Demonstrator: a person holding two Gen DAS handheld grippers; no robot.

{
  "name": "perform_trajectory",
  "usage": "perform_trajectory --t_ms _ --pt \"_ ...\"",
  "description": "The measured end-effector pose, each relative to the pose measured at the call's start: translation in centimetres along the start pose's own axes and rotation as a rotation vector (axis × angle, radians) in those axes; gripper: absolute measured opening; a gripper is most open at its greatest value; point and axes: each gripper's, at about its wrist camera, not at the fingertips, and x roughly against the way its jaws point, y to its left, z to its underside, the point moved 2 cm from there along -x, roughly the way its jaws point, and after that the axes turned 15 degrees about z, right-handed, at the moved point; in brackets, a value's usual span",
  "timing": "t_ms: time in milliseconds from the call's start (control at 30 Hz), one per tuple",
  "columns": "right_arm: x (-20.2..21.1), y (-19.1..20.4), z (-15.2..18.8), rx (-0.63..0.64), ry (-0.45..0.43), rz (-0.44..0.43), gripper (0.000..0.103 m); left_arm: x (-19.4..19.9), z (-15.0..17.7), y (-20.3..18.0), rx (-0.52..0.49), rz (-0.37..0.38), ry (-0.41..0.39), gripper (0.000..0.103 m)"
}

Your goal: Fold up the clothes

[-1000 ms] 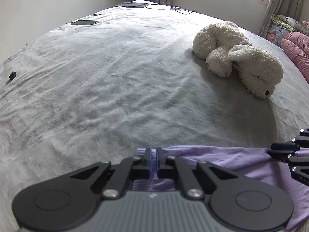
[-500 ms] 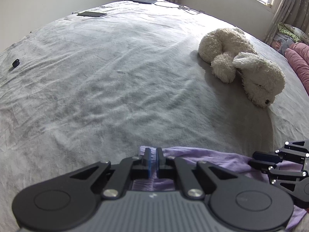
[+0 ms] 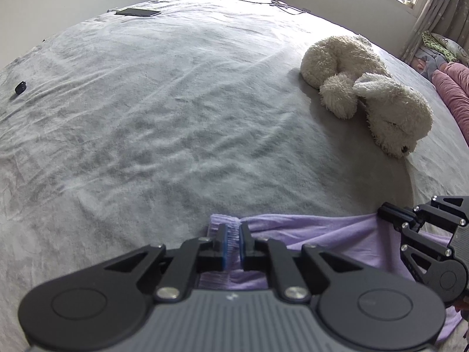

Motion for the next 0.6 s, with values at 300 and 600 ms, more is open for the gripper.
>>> perform_trajectory --t_ms 300,600 --pt "1.8 0.2 -2.7 -0.075 -0.065 -0.101 0.024 0.6 -0.4 1.3 0.077 -0.008 -0.02 0.008" --pt "0.3 4.4 -4.6 0.037 0.001 -0.225 0.03 1.0 -0.6 2.0 0.137 0.008 -0.029 0.008"
